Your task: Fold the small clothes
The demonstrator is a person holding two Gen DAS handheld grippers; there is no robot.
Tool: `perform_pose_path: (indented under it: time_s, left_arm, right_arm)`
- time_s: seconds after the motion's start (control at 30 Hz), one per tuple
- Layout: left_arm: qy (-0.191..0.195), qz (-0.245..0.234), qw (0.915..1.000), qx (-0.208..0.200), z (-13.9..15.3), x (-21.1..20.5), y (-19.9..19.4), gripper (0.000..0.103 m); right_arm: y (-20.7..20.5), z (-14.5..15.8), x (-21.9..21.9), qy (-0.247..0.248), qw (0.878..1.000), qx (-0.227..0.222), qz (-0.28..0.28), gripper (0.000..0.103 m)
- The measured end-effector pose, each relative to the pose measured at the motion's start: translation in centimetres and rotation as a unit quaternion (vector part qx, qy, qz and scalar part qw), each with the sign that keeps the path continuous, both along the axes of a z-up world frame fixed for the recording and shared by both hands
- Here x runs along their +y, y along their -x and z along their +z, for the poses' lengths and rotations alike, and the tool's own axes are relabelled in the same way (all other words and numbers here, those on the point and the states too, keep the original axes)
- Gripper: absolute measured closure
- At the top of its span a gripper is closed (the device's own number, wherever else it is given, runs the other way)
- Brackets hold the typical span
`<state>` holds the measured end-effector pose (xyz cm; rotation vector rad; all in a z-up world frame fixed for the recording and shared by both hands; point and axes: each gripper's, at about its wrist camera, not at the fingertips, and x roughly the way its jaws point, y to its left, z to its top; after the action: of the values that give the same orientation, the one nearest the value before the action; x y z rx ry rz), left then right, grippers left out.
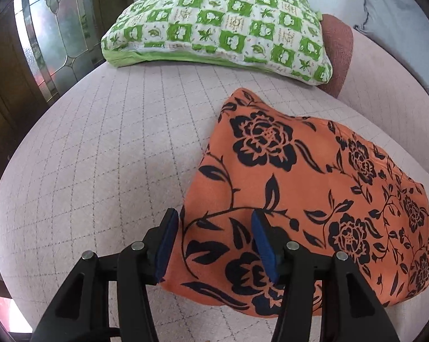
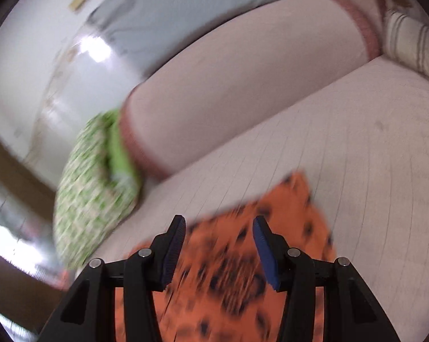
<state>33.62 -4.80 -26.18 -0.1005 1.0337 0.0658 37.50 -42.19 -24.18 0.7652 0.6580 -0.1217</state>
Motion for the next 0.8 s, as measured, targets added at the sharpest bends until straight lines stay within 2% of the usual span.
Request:
perform_pose_path:
  time_s: [0.07, 0.13, 0.17, 0.2, 0.23, 0.3, 0.37, 0.43, 0.5, 0.57, 0.7, 0.73, 0.8]
  left_arm:
    - [-0.006, 0.001, 0.9999, 0.015, -0.7, 0.2, -0.2, 0.048]
    - [-0.019, -0.001, 0.9994, 0.029, -1.4, 0.5, -0.4, 0.037]
    - [-0.02, -0.001, 0.9993, 0.033, -1.6, 0.7, -0.5, 0.035]
    - [-0.013, -0.001, 0.9992, 0.037, -1.7, 1.0, -0.5, 0.034]
    - [0.0, -0.002, 0.9992, 0.041, -1.8, 1.4, -0.5, 0.034]
    - [0.008, -0.001, 0.9991, 0.041, -1.5, 2.0, -0.2, 0.034]
    - [0.006, 0.005, 0.9995, 0.03, -0.8, 2.4, 0.4, 0.035]
    - [0.002, 0.009, 0.9999, 0.01, 0.4, 2.9, 1.3, 0.035]
    - [0.015, 0.006, 0.9999, 0.001, 1.2, 3.5, 2.1, 0.035]
    - [0.042, 0.01, 0.999, 0.007, 1.4, 4.8, 2.7, 0.035]
    - [0.051, 0.049, 0.9971, 0.03, 0.5, 7.9, 4.3, 0.035]
    - [0.061, 0.051, 0.9962, 0.036, 0.2, 8.3, 4.7, 0.035]
    - [0.11, 0.044, 0.9914, 0.055, -0.7, 8.8, 5.8, 0.035]
  right_arm:
    - [2.0, -0.4, 2.0, -0.001, 0.999, 0.011, 0.032, 0.05]
    - [4.3, -1.8, 3.4, 0.003, 0.999, 0.025, 0.036, 0.05]
    - [5.0, -2.8, 3.6, 0.006, 0.999, 0.044, 0.03, 0.05]
    - [6.1, -4.6, 3.3, 0.006, 0.996, 0.085, 0.019, 0.05]
    - [6.9, -6.2, 3.1, -0.006, 0.994, 0.112, 0.01, 0.055]
    - [9.1, -7.0, 2.8, -0.037, 0.995, 0.09, 0.002, 0.059]
    - [10.5, -5.8, 3.1, -0.045, 0.995, 0.084, -0.002, 0.059]
    - [12.7, -4.4, 3.0, -0.065, 0.996, 0.053, 0.0, 0.052]
    - [15.0, -3.9, 3.0, -0.101, 0.995, 0.023, -0.003, 0.035]
    - [17.7, -4.0, 2.9, -0.132, 0.991, 0.0, -0.019, 0.033]
    - [18.8, -5.8, 2.9, -0.171, 0.984, 0.018, -0.038, 0.033]
    - [18.6, -5.8, 2.7, -0.186, 0.982, 0.019, -0.038, 0.033]
    - [18.5, -6.4, 2.5, -0.214, 0.976, 0.014, -0.038, 0.033]
